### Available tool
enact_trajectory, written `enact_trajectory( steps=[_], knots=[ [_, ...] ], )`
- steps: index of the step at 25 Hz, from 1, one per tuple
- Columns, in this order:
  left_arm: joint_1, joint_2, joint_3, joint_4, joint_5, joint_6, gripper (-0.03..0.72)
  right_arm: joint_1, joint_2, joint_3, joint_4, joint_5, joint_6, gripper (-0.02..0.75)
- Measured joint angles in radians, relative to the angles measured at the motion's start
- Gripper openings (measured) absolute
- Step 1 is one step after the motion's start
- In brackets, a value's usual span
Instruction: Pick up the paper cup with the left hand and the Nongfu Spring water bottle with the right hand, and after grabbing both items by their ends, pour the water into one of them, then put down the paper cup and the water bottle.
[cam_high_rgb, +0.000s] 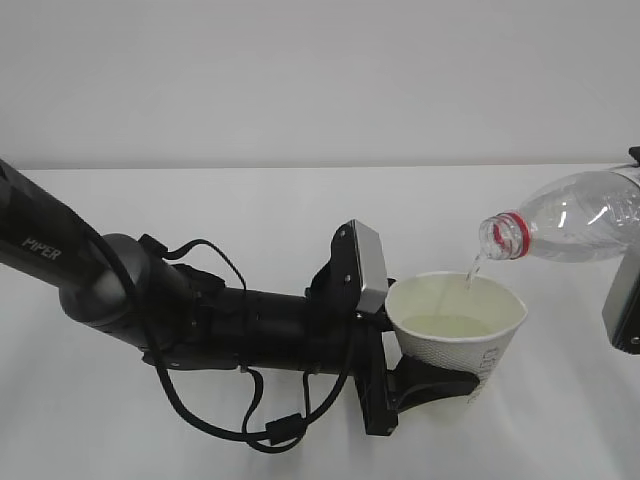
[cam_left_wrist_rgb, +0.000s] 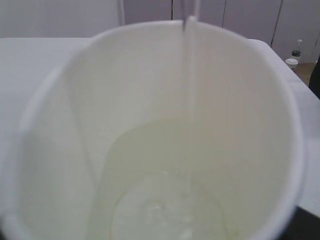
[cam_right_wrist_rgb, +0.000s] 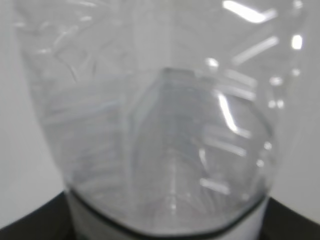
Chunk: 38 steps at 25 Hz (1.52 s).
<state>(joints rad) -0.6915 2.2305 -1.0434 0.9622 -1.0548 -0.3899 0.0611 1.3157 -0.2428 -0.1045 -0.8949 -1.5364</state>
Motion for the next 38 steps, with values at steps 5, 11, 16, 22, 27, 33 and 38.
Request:
enact_trajectory(
  steps=[5, 11, 16, 22, 27, 33, 38],
  knots=[
    [0.0, 0.0, 0.0, 0.0, 0.0, 0.0, 0.498, 0.0, 0.0, 0.0, 0.0, -0.001, -0.001, 0.428],
    [0.0, 0.0, 0.0, 0.0, 0.0, 0.0, 0.496, 0.0, 0.0, 0.0, 0.0, -0.001, -0.001, 0.428],
    [0.0, 0.0, 0.0, 0.0, 0.0, 0.0, 0.496, 0.0, 0.0, 0.0, 0.0, -0.001, -0.002, 0.428],
    [0.0, 0.0, 0.0, 0.002, 0.0, 0.0, 0.496, 0.0, 0.0, 0.0, -0.006, -0.001, -0.004, 0.428],
    [0.0, 0.0, 0.0, 0.002, 0.0, 0.0, 0.496, 0.0, 0.0, 0.0, -0.008, -0.002, -0.005, 0.428],
    [0.0, 0.0, 0.0, 0.002, 0.0, 0.0, 0.496, 0.0, 0.0, 0.0, -0.008, -0.002, -0.006, 0.428],
    [0.0, 0.0, 0.0, 0.002, 0.0, 0.0, 0.496, 0.0, 0.0, 0.0, -0.008, -0.002, -0.012, 0.428]
  ],
)
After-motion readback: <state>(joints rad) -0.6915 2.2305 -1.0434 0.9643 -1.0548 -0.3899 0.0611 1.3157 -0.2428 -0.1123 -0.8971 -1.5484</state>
